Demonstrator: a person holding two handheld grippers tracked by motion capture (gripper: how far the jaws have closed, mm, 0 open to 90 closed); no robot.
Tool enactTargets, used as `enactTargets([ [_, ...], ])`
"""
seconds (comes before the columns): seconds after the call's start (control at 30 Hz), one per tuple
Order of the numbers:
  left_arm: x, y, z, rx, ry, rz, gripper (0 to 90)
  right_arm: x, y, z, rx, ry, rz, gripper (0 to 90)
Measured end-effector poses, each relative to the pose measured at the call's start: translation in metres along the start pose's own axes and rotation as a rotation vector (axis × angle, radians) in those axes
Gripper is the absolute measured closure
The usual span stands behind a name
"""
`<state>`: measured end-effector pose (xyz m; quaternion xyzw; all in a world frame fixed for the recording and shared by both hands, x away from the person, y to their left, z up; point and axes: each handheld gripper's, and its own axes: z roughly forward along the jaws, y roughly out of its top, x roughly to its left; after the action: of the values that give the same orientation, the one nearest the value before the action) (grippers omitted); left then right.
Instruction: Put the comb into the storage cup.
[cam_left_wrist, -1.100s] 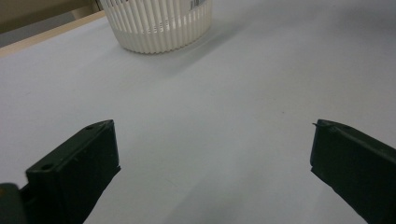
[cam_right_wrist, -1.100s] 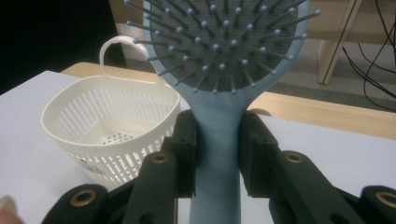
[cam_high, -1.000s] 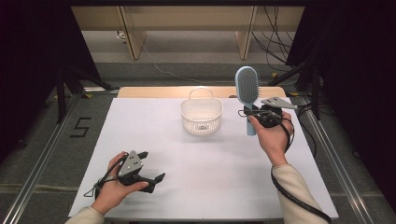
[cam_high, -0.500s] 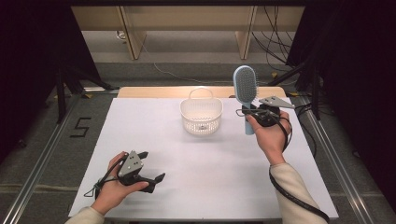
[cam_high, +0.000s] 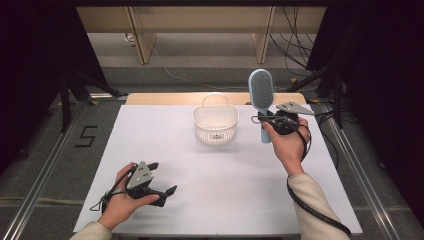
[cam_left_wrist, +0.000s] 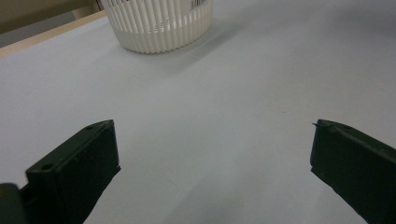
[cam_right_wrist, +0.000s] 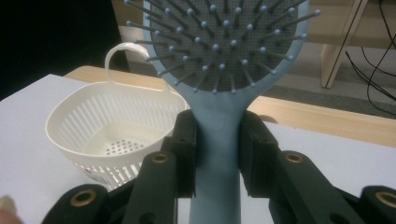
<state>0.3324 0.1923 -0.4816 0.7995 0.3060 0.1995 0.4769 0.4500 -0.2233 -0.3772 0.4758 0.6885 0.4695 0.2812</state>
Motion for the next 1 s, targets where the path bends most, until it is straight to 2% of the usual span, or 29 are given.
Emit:
enactTargets([
  [1.0, 0.0, 0.0, 0.0001, 0.001, 0.0, -0.001, 0.5, 0.0072, 0.004, 0.0096, -0.004, 0.013, -0.002, 70.7],
])
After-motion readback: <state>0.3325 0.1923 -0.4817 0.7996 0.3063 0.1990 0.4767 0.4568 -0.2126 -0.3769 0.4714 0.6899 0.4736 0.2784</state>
